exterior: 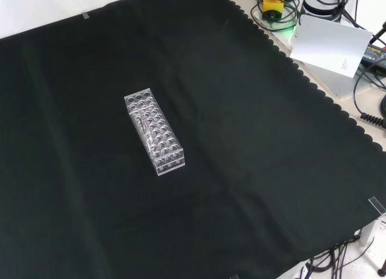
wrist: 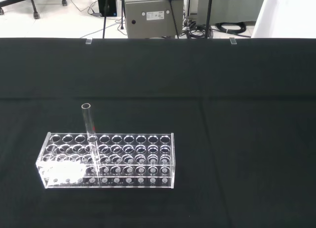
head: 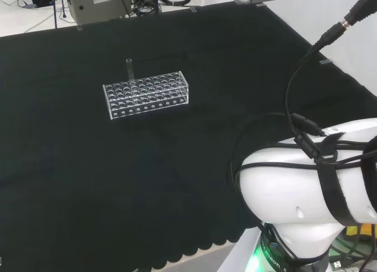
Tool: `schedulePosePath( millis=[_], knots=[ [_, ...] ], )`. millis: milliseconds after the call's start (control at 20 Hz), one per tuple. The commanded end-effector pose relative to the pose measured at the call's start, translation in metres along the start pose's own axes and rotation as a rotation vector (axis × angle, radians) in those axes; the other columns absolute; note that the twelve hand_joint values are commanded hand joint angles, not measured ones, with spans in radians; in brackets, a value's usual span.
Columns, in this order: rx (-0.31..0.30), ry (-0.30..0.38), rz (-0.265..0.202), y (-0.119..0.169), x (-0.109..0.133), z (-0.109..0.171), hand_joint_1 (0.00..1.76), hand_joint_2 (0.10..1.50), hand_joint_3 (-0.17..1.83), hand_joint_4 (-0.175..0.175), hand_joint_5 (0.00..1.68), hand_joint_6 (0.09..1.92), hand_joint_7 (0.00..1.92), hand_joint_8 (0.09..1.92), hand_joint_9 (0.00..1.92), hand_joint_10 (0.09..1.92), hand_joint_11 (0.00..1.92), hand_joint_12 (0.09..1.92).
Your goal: Pick up the test tube.
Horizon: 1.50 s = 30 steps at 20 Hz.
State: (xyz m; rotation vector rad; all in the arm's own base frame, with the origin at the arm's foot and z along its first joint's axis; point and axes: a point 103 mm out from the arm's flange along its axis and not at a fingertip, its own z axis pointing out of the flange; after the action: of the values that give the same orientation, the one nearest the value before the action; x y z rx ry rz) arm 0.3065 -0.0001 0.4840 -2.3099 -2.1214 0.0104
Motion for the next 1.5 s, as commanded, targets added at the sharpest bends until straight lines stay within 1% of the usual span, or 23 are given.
schedulePosePath(
  millis=[50,100,200,350,500,600,700,850,1150,1500],
  knots=[
    [-0.008,-0.006,0.000,0.000,0.000,0.000,0.68,0.70,0.61,-0.081,0.13,0.20,0.13,0.77,0.15,0.87,0.11,1.50],
    [-0.007,-0.007,-0.001,0.000,0.000,0.000,0.67,0.72,0.59,-0.080,0.14,0.16,0.11,0.80,0.13,0.91,0.09,1.55],
    [-0.001,-0.011,-0.005,0.002,0.000,-0.001,0.67,0.73,0.57,-0.080,0.17,0.09,0.10,0.82,0.11,0.94,0.07,1.59],
    [0.002,-0.024,-0.017,0.006,0.004,-0.003,0.67,0.73,0.56,-0.080,0.18,0.09,0.09,0.83,0.10,0.96,0.06,1.60],
    [0.001,-0.018,-0.021,0.009,0.007,-0.002,0.67,0.73,0.56,-0.080,0.18,0.09,0.09,0.83,0.10,0.96,0.06,1.61],
    [0.008,-0.004,-0.031,0.012,0.009,0.000,0.67,0.73,0.56,-0.080,0.18,0.09,0.09,0.83,0.10,0.96,0.06,1.61],
    [0.024,0.035,-0.039,0.016,0.010,0.003,0.67,0.73,0.56,-0.080,0.19,0.09,0.09,0.83,0.10,0.96,0.06,1.61],
    [0.046,0.061,-0.049,0.023,0.012,0.010,0.68,0.73,0.56,-0.080,0.19,0.09,0.10,0.83,0.11,0.96,0.06,1.61],
    [0.061,0.074,-0.073,0.040,0.017,0.018,0.69,0.73,0.56,-0.083,0.21,0.09,0.12,0.84,0.14,0.96,0.10,1.60],
    [0.139,0.062,-0.115,0.074,0.034,0.038,0.69,0.72,0.56,-0.083,0.21,0.09,0.13,0.83,0.15,0.95,0.11,1.59]
  ],
)
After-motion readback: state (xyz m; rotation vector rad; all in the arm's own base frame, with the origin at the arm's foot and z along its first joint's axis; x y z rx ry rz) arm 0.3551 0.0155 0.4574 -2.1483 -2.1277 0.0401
